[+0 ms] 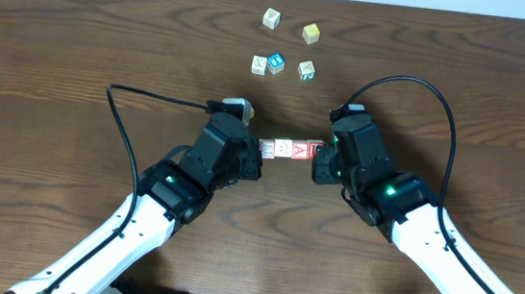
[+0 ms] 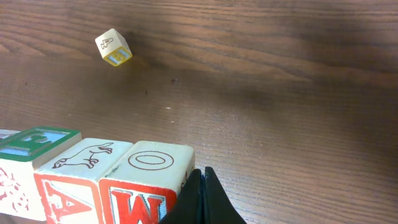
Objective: Lift 4 blocks
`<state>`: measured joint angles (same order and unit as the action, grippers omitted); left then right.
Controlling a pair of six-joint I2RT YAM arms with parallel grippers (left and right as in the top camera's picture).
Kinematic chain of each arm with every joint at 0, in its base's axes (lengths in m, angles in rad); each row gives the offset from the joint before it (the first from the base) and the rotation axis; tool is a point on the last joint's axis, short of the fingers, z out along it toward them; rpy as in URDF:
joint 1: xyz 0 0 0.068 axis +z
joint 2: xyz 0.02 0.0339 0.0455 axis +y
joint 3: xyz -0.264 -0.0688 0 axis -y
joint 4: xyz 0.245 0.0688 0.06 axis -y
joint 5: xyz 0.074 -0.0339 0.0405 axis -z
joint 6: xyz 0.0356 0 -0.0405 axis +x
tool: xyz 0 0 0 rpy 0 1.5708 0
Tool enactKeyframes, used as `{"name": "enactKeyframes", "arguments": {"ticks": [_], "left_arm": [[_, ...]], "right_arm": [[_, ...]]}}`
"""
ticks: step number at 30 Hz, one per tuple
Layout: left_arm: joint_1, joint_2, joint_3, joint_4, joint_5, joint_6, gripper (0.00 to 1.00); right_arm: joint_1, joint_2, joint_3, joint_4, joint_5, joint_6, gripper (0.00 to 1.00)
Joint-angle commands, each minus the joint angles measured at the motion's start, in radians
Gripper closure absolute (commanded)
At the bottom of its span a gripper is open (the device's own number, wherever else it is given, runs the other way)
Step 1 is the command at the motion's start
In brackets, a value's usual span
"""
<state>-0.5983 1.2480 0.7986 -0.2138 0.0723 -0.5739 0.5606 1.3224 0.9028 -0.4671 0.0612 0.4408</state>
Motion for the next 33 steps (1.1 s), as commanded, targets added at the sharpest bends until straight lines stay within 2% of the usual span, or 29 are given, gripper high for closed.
{"name": "enactKeyframes", "arguments": {"ticks": [1,33], "left_arm": [[-0.036,0.019,0.062,0.032,0.171,-0.016,0.93],[-0.074,0.072,0.060,0.070,0.170,-0.034,0.93]], "right_arm": [[0.068,0.014,0.047,0.029,-0.217,0.007,0.99],[0.069,0.065,0.047,0.056,-0.247,0.008,0.99]]}}
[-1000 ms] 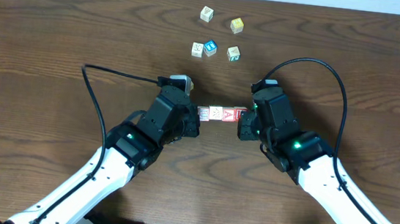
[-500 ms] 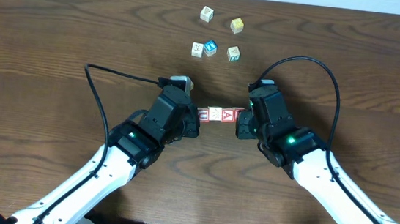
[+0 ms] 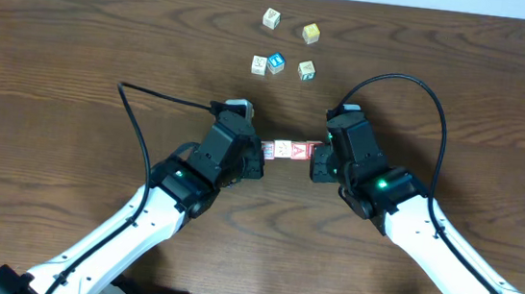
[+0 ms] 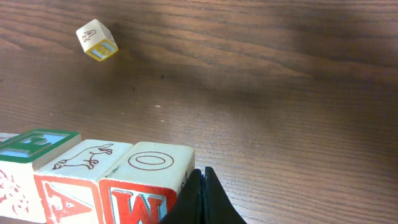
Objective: Lift 4 blocks
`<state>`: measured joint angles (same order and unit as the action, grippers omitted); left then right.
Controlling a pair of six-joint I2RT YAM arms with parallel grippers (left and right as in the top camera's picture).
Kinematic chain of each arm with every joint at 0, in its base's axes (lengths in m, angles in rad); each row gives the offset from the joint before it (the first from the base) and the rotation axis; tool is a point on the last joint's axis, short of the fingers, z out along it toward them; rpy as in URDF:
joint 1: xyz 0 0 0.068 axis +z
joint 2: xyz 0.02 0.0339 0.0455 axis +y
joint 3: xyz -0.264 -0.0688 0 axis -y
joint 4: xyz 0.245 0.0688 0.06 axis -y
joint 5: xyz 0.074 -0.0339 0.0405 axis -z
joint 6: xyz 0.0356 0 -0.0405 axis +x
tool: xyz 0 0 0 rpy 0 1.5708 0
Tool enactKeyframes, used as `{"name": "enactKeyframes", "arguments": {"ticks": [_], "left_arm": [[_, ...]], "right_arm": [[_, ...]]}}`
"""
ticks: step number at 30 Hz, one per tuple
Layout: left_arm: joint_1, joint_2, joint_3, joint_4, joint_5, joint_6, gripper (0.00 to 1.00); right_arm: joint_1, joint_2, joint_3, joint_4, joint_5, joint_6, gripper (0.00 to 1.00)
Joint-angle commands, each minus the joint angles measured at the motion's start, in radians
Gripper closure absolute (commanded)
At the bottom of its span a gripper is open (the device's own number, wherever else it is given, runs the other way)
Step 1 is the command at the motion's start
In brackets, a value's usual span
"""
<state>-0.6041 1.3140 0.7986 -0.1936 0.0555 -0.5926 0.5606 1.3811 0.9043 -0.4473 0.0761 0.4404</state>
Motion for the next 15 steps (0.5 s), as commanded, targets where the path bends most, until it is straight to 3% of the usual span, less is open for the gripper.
{"name": "enactKeyframes", "arguments": {"ticks": [1,15], "left_arm": [[-0.068,0.006,0.060,0.050,0.187,-0.016,0.93],[-0.068,0.053,0.060,0.054,0.188,-0.040,0.93]], "right_arm": [[0.069,0.006,0.046,0.036,-0.264,0.008,0.99],[0.069,0.006,0.046,0.039,-0.264,0.016,0.99]]}}
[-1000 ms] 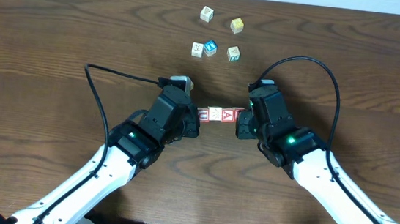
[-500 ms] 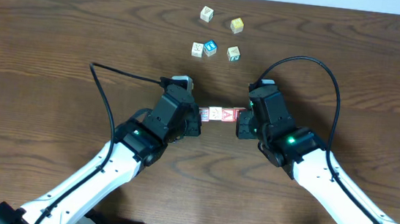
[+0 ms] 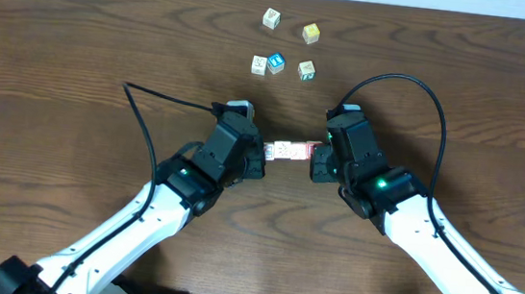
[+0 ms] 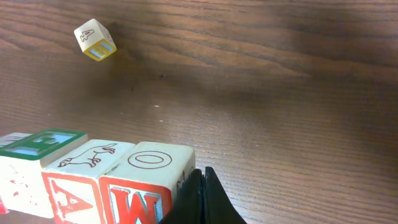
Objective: Lift 4 blocks
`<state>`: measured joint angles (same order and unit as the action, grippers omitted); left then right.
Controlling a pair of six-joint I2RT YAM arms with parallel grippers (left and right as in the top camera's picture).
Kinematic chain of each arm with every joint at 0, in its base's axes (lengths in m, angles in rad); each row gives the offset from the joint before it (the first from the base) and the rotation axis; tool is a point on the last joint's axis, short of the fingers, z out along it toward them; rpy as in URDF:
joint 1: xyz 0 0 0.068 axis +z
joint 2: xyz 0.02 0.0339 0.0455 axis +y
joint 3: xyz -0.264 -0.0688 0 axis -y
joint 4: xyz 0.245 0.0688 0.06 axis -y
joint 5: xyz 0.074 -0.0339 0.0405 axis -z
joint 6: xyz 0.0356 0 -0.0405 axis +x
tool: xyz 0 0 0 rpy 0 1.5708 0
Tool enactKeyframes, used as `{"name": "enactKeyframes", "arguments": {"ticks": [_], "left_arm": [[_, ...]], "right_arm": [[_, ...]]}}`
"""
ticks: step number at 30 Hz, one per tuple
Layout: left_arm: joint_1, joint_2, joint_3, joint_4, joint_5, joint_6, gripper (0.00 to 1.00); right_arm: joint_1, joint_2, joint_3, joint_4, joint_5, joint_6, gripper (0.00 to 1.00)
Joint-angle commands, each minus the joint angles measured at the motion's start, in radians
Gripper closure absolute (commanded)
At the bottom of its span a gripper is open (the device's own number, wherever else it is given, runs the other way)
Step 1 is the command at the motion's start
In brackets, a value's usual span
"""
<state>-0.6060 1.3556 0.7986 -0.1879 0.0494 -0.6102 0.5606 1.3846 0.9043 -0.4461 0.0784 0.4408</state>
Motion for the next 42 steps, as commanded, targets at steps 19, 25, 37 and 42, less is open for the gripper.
{"name": "enactKeyframes", "arguments": {"ticks": [19,25,37,42], "left_arm": [[-0.066,0.014,0.060,0.052,0.193,-0.024,0.93],[-0.066,0.014,0.060,0.051,0.193,-0.023,0.93],[-0.068,0.075,0.060,0.073,0.212,-0.039,0.93],[-0.068,0.081,0.060,0.075,0.212,-0.039,0.93]], "right_arm": [[0.069,0.028,0.046,0.047,-0.261,0.016,0.99],[0.070,0.075,0.046,0.061,-0.290,0.023,0.99],[0.070,0.083,0.046,0.076,-0.278,0.023,0.99],[0.070,0.103,0.046,0.076,-0.278,0.023,0.99]]}}
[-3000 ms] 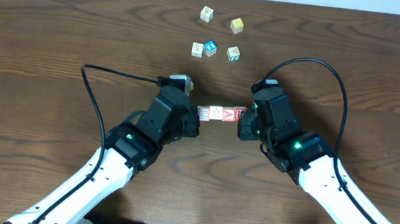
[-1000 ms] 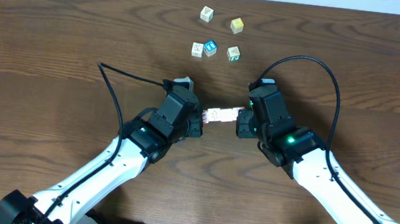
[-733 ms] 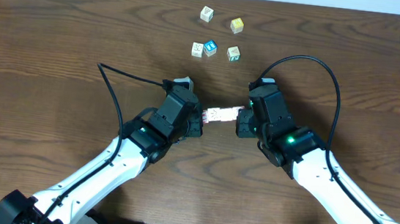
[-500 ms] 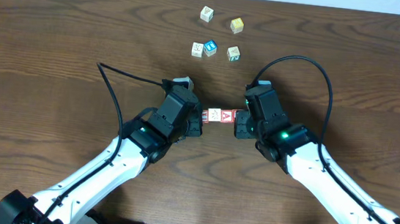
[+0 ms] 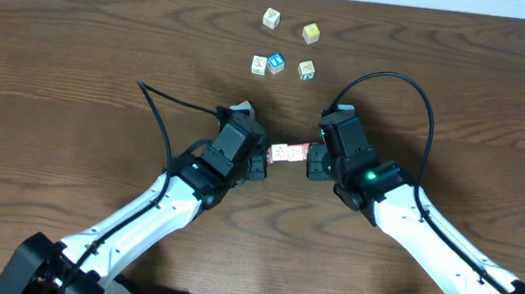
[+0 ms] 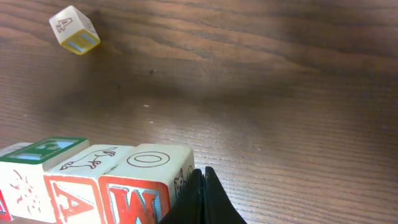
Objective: Lift 4 blocks
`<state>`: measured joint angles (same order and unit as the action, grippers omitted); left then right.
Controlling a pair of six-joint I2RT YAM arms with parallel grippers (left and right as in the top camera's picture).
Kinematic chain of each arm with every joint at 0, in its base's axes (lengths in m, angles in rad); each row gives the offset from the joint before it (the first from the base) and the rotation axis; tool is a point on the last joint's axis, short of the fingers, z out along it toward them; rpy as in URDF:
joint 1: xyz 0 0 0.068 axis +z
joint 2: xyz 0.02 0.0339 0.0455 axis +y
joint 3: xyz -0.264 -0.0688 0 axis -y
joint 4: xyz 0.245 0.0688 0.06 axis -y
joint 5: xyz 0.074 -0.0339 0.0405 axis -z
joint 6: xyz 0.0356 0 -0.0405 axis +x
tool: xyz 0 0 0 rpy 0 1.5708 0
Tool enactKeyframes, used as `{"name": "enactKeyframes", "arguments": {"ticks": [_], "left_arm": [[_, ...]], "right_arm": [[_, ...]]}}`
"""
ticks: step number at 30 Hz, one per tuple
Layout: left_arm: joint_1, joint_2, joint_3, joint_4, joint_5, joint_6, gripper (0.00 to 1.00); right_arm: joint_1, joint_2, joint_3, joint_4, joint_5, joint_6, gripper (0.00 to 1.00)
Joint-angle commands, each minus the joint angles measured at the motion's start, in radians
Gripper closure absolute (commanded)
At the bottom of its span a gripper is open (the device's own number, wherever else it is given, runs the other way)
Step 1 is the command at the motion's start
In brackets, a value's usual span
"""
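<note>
A row of wooden letter blocks (image 5: 289, 153) is pinched end to end between my two grippers at mid-table. In the right wrist view the red W block (image 6: 134, 199) with an O on top is nearest. Beyond it come the red A block (image 6: 74, 196), a green-topped block (image 6: 43, 149) and a sliver of another at the left edge. My right gripper (image 6: 202, 199) is shut, its fingers pressed flat against the W block's end. My left gripper (image 5: 263, 159) meets the row's other end, its fingers hidden under the wrist. The row appears to hang above the wood.
Several loose blocks lie at the far side of the table: a cream block (image 5: 271, 18), a yellow block (image 5: 310, 33), and a group of three around the blue block (image 5: 275, 63). One loose yellow-edged block (image 6: 74, 30) shows in the right wrist view. Cables trail behind both arms.
Both arms have reached further over the table with the row still between them. In the right wrist view the loose block sits higher and further left, and the table looks lower.
At the oldest moment both grippers were pressed against the ends of the block row, the right one shut. At each later moment the hold was unchanged, the arms stood further over the table, and the loose block sat further up-left in the wrist view.
</note>
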<state>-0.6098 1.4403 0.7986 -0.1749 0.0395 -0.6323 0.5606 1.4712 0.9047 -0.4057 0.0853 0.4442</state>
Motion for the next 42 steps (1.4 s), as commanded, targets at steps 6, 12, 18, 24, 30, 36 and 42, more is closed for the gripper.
{"name": "enactKeyframes", "arguments": {"ticks": [6,12,18,24,30,36,42], "left_arm": [[-0.064,-0.004,0.060,0.062,0.222,-0.017,0.93],[-0.064,0.000,0.060,0.062,0.221,-0.017,0.93],[-0.074,0.020,0.060,0.065,0.222,-0.018,0.93],[-0.082,0.036,0.060,0.087,0.222,-0.025,0.93],[-0.082,0.050,0.060,0.090,0.222,-0.028,0.93],[-0.082,0.054,0.060,0.092,0.222,-0.028,0.93],[-0.082,0.055,0.060,0.092,0.222,-0.028,0.93]], "right_arm": [[0.071,0.042,0.045,0.040,-0.285,0.019,0.99],[0.086,0.055,0.045,0.059,-0.285,0.019,0.99],[0.089,0.056,0.045,0.062,-0.285,0.019,0.99],[0.089,0.061,0.045,0.062,-0.285,0.019,0.99],[0.089,0.066,0.045,0.063,-0.285,0.019,0.99],[0.089,0.091,0.045,0.072,-0.285,0.019,0.99],[0.089,0.119,0.045,0.104,-0.304,0.035,0.99]]}}
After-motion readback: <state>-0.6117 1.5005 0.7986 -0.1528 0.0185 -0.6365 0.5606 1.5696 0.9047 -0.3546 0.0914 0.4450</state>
